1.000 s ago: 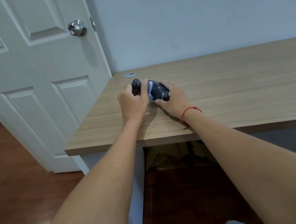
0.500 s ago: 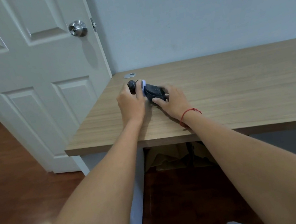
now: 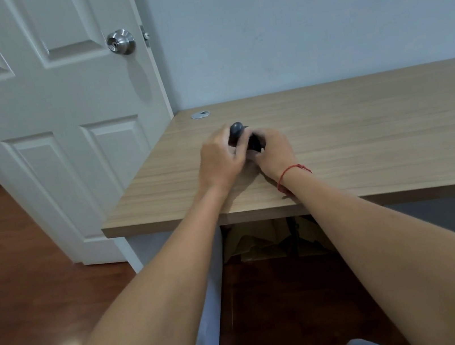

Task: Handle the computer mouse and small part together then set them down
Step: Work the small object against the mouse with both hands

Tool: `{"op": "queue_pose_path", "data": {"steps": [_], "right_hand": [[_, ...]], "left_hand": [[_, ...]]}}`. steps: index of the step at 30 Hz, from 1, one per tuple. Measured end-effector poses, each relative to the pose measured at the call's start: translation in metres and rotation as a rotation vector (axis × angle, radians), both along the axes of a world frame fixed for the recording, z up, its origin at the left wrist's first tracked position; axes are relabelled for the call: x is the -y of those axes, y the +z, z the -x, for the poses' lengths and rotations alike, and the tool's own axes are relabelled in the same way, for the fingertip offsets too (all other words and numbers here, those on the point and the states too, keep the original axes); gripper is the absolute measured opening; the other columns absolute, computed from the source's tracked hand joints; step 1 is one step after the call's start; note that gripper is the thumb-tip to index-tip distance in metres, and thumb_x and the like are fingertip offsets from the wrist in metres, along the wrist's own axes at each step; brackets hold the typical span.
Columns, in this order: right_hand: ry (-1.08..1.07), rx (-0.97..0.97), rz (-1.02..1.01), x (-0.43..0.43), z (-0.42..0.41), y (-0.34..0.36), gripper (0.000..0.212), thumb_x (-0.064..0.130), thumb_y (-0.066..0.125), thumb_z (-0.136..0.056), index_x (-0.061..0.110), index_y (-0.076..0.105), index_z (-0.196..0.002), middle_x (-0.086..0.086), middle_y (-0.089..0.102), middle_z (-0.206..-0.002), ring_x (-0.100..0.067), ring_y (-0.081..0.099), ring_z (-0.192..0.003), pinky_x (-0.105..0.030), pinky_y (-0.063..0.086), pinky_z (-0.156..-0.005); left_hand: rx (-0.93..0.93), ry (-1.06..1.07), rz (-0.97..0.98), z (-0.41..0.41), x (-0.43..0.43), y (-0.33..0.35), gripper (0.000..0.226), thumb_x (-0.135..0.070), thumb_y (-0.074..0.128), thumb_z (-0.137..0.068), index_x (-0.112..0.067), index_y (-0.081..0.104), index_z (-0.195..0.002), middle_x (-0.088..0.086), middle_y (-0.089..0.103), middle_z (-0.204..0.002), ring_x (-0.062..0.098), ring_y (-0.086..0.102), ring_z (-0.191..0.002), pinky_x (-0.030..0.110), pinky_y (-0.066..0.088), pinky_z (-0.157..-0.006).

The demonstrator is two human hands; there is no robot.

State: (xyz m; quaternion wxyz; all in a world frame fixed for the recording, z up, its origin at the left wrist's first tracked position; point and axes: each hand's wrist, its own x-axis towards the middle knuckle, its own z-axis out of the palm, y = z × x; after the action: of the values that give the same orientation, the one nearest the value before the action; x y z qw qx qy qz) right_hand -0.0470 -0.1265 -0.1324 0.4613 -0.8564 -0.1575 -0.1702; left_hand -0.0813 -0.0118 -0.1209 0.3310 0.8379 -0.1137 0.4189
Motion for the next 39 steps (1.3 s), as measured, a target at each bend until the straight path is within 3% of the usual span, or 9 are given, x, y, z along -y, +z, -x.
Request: {"op": "queue_pose_path", "data": {"steps": [5,8,12,18,21,27,30,33,39], "right_hand": [[0.000,-0.034,0.029,-0.002,0.000,0.000,0.035,0.021,0.073,-0.079,0.010,0.067,-0.112,-0.009,0.072,-0.105,-0.023,0.066,-0.099,-0.037,0.053,-0.088],[-0.047,-0.094,-0.035,-0.001,-0.003,-0.002,0.049,0.024,0.075,-0.077,0.010,0.061,-0.122,-0.008,0.069,-0.118,-0.023,0.063,-0.111,-0.039,0.051,-0.098],[-0.019,-0.083,-0.060,-0.001,-0.003,-0.002,0.045,0.021,0.074,-0.080,0.015,0.063,-0.123,-0.005,0.069,-0.119,-0.021,0.063,-0.113,-0.040,0.051,-0.100],[0.092,-0.022,-0.009,-0.002,0.000,-0.003,0.034,0.018,0.066,-0.085,0.011,0.065,-0.118,-0.007,0.072,-0.108,-0.023,0.066,-0.101,-0.041,0.054,-0.094],[0.088,-0.018,-0.023,-0.001,0.001,-0.002,0.029,0.017,0.063,-0.087,0.010,0.065,-0.115,-0.009,0.070,-0.106,-0.025,0.064,-0.100,-0.043,0.053,-0.094],[0.078,-0.054,-0.039,-0.001,0.000,-0.001,0.032,0.026,0.056,-0.093,0.011,0.063,-0.121,-0.009,0.068,-0.117,-0.022,0.063,-0.106,-0.022,0.049,-0.081],[0.053,-0.100,-0.031,-0.004,0.002,0.001,0.044,0.031,0.048,-0.096,0.015,0.051,-0.137,-0.005,0.056,-0.140,-0.021,0.052,-0.128,-0.038,0.041,-0.109],[0.053,-0.097,-0.026,-0.004,0.004,0.006,0.042,0.027,0.043,-0.098,0.017,0.052,-0.137,-0.003,0.056,-0.141,-0.021,0.049,-0.131,-0.040,0.036,-0.113],[0.075,-0.105,-0.005,0.000,0.010,0.003,0.061,0.037,0.077,-0.075,0.017,0.056,-0.128,0.001,0.062,-0.118,-0.015,0.058,-0.106,-0.029,0.047,-0.092]], "left_hand": [[-0.047,0.173,0.092,-0.007,-0.007,-0.002,0.026,-0.034,0.059,-0.093,-0.009,0.065,-0.086,0.006,0.069,-0.081,0.012,0.055,-0.069,0.018,0.037,-0.063],[-0.011,0.088,0.048,-0.006,-0.006,-0.002,0.026,-0.031,0.061,-0.092,-0.006,0.064,-0.083,0.009,0.070,-0.076,0.018,0.062,-0.069,0.028,0.048,-0.063],[0.023,0.028,0.005,-0.001,-0.001,0.000,0.025,-0.029,0.064,-0.090,-0.006,0.065,-0.083,0.008,0.070,-0.076,0.018,0.064,-0.070,0.028,0.050,-0.064],[-0.121,0.234,0.264,-0.014,-0.016,-0.005,0.034,-0.036,0.057,-0.093,-0.006,0.057,-0.076,0.004,0.064,-0.071,0.024,0.059,-0.068,0.032,0.045,-0.064],[-0.067,0.103,0.234,-0.010,-0.009,-0.002,0.033,-0.036,0.060,-0.091,-0.005,0.062,-0.080,0.008,0.069,-0.077,0.021,0.064,-0.074,0.030,0.048,-0.067],[-0.178,0.372,0.183,-0.008,-0.011,-0.003,0.037,-0.043,0.049,-0.095,-0.011,0.052,-0.077,0.010,0.067,-0.082,0.021,0.052,-0.069,0.030,0.034,-0.060],[-0.249,0.449,0.245,-0.009,-0.016,-0.002,0.037,-0.043,0.048,-0.095,-0.011,0.051,-0.078,0.012,0.067,-0.085,0.028,0.056,-0.076,0.031,0.033,-0.062],[-0.233,0.396,0.259,-0.010,-0.013,-0.001,0.034,-0.040,0.051,-0.095,-0.012,0.049,-0.076,0.009,0.062,-0.078,0.023,0.050,-0.071,0.030,0.033,-0.061],[-0.203,0.279,0.251,-0.014,-0.013,-0.003,0.035,-0.039,0.054,-0.092,-0.007,0.058,-0.081,0.011,0.067,-0.079,0.029,0.060,-0.076,0.032,0.041,-0.062]]}}
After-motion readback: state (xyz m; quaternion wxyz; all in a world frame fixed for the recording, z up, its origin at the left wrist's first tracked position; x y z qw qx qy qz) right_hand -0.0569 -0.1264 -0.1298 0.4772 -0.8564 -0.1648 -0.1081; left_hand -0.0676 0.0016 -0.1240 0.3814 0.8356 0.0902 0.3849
